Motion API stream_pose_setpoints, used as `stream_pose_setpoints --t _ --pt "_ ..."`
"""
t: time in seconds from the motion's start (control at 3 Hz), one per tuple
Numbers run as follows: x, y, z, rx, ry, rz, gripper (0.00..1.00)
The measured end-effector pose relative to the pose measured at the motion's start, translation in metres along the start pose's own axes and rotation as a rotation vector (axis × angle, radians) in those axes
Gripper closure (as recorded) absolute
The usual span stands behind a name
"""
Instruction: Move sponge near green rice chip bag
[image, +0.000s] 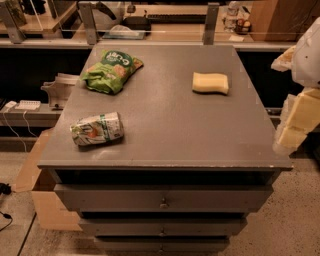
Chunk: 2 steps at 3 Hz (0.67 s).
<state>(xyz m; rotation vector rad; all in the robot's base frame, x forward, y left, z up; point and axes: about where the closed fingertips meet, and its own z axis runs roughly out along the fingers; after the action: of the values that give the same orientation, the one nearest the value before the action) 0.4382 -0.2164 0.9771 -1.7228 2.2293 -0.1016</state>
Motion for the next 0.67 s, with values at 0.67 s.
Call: stream_pose_setpoints --t 0.67 --pt "-0.015 -0.030 0.006 0.009 0.013 -0.035 0.00"
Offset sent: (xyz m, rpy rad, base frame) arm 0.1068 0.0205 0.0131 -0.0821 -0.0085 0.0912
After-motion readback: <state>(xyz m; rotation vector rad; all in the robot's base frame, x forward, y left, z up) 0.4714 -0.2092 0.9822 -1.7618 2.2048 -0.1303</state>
